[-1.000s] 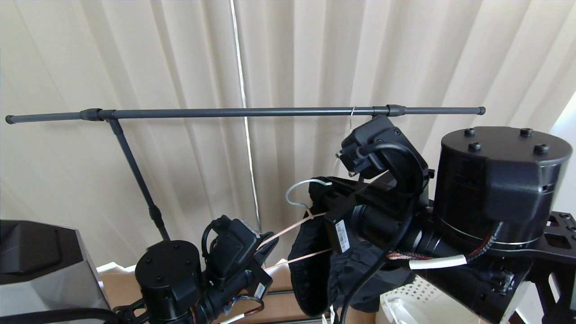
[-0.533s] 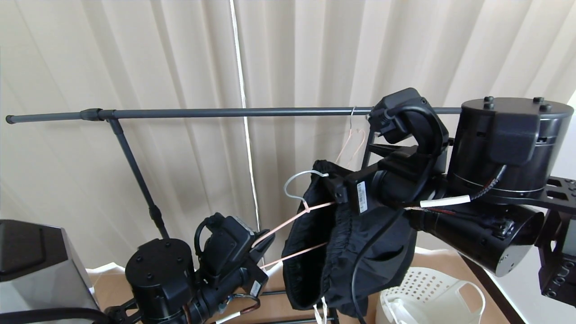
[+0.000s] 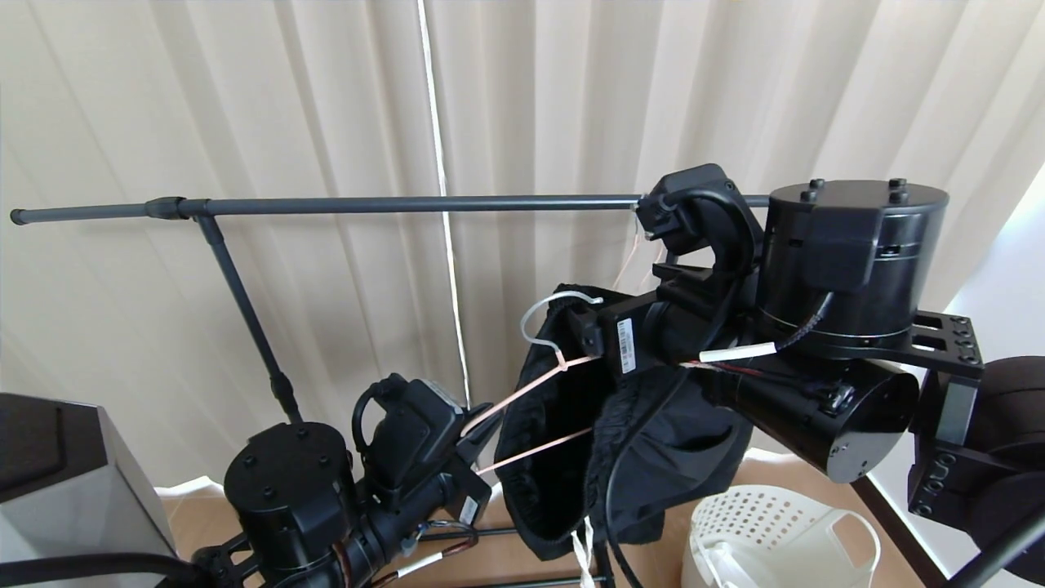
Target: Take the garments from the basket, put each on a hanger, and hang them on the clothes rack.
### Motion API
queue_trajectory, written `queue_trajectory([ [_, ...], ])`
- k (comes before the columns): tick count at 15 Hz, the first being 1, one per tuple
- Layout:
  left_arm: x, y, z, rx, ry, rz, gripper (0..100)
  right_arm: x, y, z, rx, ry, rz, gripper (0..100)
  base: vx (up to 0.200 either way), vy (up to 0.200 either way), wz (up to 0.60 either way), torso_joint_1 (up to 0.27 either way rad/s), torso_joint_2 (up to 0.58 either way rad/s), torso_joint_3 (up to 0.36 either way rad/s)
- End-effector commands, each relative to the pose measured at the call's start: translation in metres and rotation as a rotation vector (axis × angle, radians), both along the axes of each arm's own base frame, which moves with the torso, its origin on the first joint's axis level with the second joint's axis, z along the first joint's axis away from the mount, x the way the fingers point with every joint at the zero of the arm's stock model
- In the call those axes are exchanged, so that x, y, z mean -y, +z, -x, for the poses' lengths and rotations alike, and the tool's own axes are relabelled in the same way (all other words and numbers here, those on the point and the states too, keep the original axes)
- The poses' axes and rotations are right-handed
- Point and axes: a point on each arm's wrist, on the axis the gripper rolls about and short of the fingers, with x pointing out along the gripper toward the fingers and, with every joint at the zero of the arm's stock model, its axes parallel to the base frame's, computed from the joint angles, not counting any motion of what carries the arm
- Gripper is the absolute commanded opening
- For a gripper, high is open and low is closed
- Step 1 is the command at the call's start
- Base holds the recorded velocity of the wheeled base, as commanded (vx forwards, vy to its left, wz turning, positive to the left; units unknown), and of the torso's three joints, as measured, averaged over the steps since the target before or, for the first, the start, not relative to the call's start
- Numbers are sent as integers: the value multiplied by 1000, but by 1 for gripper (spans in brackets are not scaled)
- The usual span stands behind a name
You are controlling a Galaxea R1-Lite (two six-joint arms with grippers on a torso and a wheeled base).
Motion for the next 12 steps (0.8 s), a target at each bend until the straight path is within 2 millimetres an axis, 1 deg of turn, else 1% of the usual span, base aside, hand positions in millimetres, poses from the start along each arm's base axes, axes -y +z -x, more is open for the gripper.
queue_trajectory([
  [1, -1, 4, 0, 11, 7, 13, 0, -3, -6, 0, -14, 5, 17, 100, 0, 0, 0, 0, 0, 0],
  [5, -5, 3, -4, 8, 30, 12, 0, -4, -8, 4, -18, 15, 26, 100, 0, 0, 0, 0, 0, 0],
  [7, -10, 3, -10, 2, 59, 26, 0, -6, -7, 9, -16, 30, 25, 100, 0, 0, 0, 0, 0, 0],
  [12, -18, -1, -19, -20, 105, 35, 0, -5, -7, 16, -16, 46, 32, 100, 0, 0, 0, 0, 0, 0],
])
